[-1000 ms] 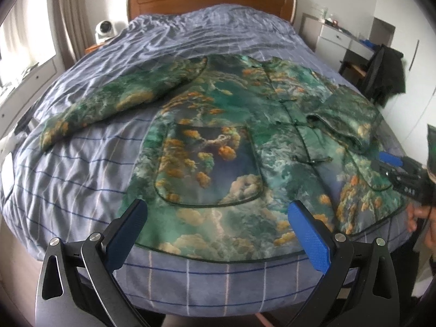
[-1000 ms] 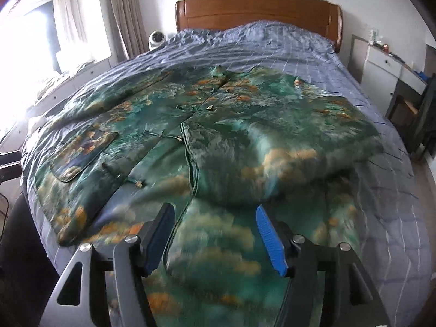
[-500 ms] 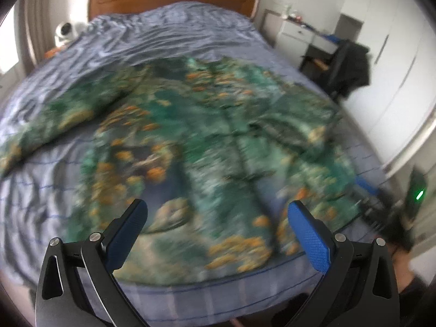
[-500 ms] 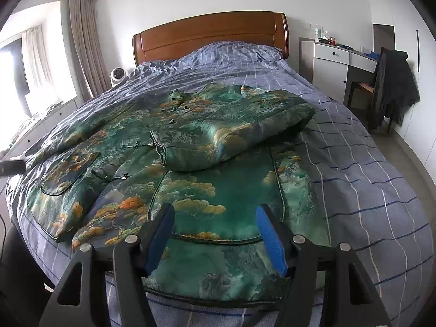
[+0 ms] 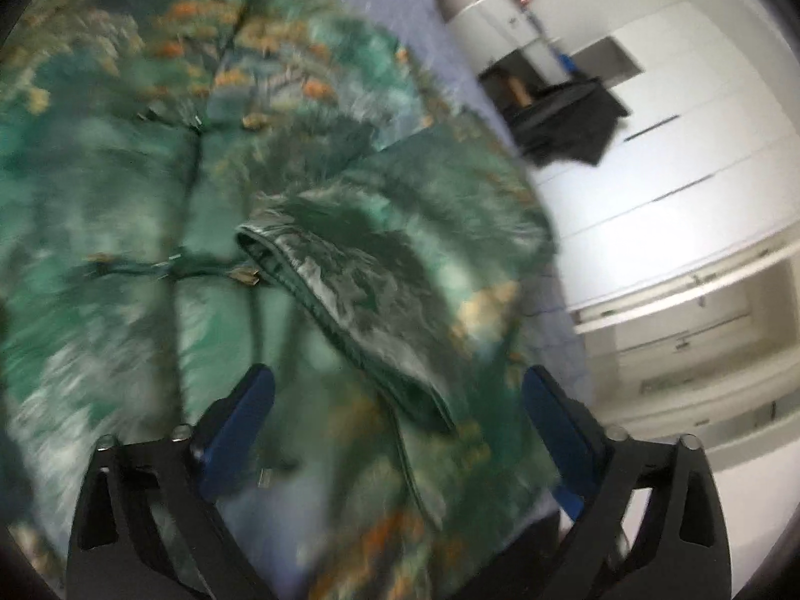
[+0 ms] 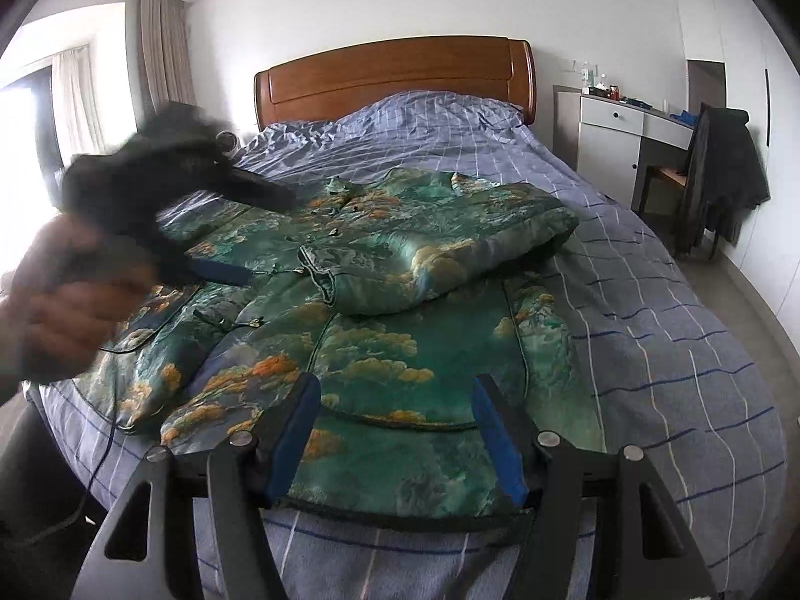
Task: Fold large clothes
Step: 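Grasp the other sleeve with the left tool and fold it across the front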
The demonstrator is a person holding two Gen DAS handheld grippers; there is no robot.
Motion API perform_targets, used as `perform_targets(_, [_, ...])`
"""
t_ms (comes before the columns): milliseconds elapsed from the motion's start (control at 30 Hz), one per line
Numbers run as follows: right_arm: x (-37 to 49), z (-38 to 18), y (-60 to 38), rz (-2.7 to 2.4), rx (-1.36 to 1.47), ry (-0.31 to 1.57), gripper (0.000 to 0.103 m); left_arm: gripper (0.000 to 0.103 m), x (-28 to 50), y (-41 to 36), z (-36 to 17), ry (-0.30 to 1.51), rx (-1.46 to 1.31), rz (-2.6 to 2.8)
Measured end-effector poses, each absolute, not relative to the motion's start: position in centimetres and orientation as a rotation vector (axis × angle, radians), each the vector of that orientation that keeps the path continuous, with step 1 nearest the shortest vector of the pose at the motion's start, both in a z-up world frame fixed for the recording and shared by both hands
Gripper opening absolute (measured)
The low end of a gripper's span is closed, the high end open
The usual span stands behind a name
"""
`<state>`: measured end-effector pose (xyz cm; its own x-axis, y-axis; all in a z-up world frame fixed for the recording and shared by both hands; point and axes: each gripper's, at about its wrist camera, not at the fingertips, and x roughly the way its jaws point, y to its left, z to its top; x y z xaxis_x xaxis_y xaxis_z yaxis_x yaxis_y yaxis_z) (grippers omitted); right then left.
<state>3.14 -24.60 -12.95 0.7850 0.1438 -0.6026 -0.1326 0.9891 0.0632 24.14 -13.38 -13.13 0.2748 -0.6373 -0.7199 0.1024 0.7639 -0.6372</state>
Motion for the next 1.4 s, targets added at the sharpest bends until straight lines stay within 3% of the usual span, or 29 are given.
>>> perform_targets(100, [2.8, -13.1, -24.7, 0.150, 0.020, 0.656, 0.064, 0.073, 25.4, -15.1, -14.2, 1.216, -0.507, -0.490])
perform_targets(133, [2.6, -13.2, -24.7, 0.148, 0.021, 0.657, 0.064, 0.055, 25.5, -15.5, -14.2, 1.209, -0.495, -0.464])
perform_targets(167, [2.5, -13.2, -24.8, 0.147, 0.023, 0.658, 0.064, 0.028, 25.5, -15.7, -14.2, 1.201, -0.480, -0.417])
perform_targets(200, [2.4, -13.4, -24.8, 0.145, 0.024, 0.660, 0.064, 0.014, 25.5, -15.7, -14.2, 1.202, -0.479, -0.395])
perform_targets(233, [2.3, -13.5, -24.9, 0.142, 0.026, 0.662, 0.064, 0.007, 25.5, -15.6, -14.3, 1.204, -0.499, -0.388])
perform_targets(433, [2.5, -13.3, -26.3, 0.120, 0.064, 0.661, 0.064, 0.005, 25.0, -14.7, -9.8, 1.114, -0.446, -0.429])
perform_targets(633, [5.7, -10.7, -28.7, 0.137, 0.014, 0.633, 0.064, 0.005, 30.7, -10.1, -4.4, 0.957, -0.297, -0.339])
perform_targets(933, [20.9, -8.6, -32.0, 0.135, -0.093, 0.657, 0.064, 0.007, 36.5, -6.6, -11.4, 1.055, -0.251, -0.218])
perform_targets(1000, [25.1, -9.3, -32.7, 0.147, -0.056, 0.706, 0.064, 0.012, 36.5, -6.8, -11.8, 1.053, -0.261, -0.215])
perform_targets(1033, [27.2, -9.8, -33.0, 0.146, -0.042, 0.730, 0.064, 0.021, 36.4, -6.9, -11.8, 1.052, -0.271, -0.206])
perform_targets(1067, [29.3, -10.1, -33.3, 0.154, -0.027, 0.757, 0.062, 0.037, 36.5, -6.4, -11.8, 1.048, -0.282, -0.206])
perform_targets(1133, [32.8, -10.8, -33.2, 0.151, -0.028, 0.791, 0.042, 0.051, 36.3, -6.3, -11.8, 1.029, -0.290, -0.212])
perform_targets(1200, [35.6, -11.6, -32.8, 0.158, -0.018, 0.829, 0.036, 0.043, 36.6, -6.6, -12.3, 1.038, -0.240, -0.200])
perform_targets(1233, [37.6, -12.4, -32.6, 0.153, -0.009, 0.856, 0.034, 0.022, 36.8, -6.8, -12.9, 1.058, -0.213, -0.200])
perform_targets(1267, [38.8, -13.1, -32.3, 0.141, -0.003, 0.867, 0.034, 0.016, 37.1, -6.9, -13.6, 1.079, -0.187, -0.189])
perform_targets(1400, [43.4, -17.2, -32.0, 0.122, 0.059, 0.995, 0.034, 0.013, 37.3, -6.9, -15.2, 1.090, -0.162, -0.173])
